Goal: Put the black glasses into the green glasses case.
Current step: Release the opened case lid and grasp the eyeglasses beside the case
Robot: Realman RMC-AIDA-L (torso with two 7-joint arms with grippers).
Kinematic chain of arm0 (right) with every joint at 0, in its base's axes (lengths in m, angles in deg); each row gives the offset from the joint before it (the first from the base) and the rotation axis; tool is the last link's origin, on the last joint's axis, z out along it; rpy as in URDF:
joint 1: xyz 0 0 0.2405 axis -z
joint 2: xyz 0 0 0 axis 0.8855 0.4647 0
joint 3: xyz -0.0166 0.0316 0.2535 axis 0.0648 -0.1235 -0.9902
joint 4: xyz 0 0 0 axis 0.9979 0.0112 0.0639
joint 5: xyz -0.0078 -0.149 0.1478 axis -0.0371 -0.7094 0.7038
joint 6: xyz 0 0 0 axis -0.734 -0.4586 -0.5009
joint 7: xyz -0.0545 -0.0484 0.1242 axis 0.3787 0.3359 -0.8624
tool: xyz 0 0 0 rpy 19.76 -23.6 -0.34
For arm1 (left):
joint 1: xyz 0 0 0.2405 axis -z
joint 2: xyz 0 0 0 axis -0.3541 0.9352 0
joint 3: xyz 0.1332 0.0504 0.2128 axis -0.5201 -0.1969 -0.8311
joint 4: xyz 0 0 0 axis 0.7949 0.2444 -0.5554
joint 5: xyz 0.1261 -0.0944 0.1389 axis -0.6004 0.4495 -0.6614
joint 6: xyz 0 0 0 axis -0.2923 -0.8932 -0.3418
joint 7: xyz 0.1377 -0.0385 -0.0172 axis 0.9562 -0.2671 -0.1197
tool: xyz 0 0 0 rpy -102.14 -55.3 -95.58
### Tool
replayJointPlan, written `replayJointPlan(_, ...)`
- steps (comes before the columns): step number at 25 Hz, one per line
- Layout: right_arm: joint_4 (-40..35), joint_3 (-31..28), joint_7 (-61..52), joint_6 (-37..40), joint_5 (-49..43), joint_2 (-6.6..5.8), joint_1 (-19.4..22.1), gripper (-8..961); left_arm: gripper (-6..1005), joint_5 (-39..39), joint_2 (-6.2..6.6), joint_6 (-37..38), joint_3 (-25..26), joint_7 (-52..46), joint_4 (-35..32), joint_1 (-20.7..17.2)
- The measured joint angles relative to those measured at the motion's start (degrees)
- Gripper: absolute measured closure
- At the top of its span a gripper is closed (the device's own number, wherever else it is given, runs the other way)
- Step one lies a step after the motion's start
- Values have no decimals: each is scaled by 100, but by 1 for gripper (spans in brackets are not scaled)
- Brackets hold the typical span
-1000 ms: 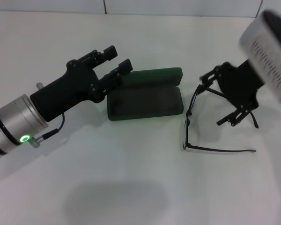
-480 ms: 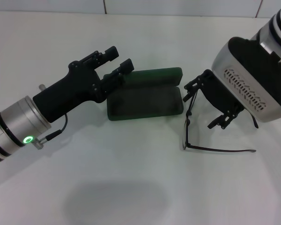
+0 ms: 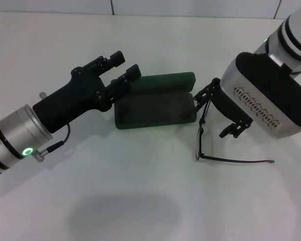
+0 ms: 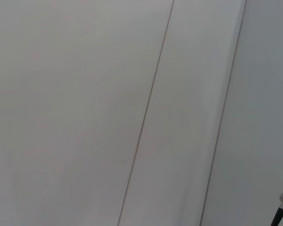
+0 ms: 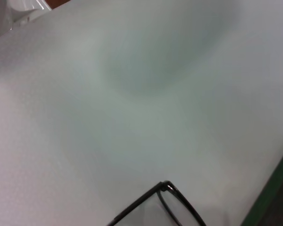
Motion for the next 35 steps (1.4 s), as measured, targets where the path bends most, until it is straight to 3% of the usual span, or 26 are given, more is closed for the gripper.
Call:
replayJointPlan(13, 226, 359, 5, -398, -119, 14, -115, 206, 434, -6, 9, 10, 0, 33, 0, 34)
replayJointPlan(24, 574, 507, 112, -718, 1, 14, -187, 406, 434, -2, 8, -4, 0, 42, 0, 51)
replayJointPlan(35, 641, 827, 168, -968, 136, 14, -100, 448, 435, -2, 5, -5, -5, 31, 6, 43)
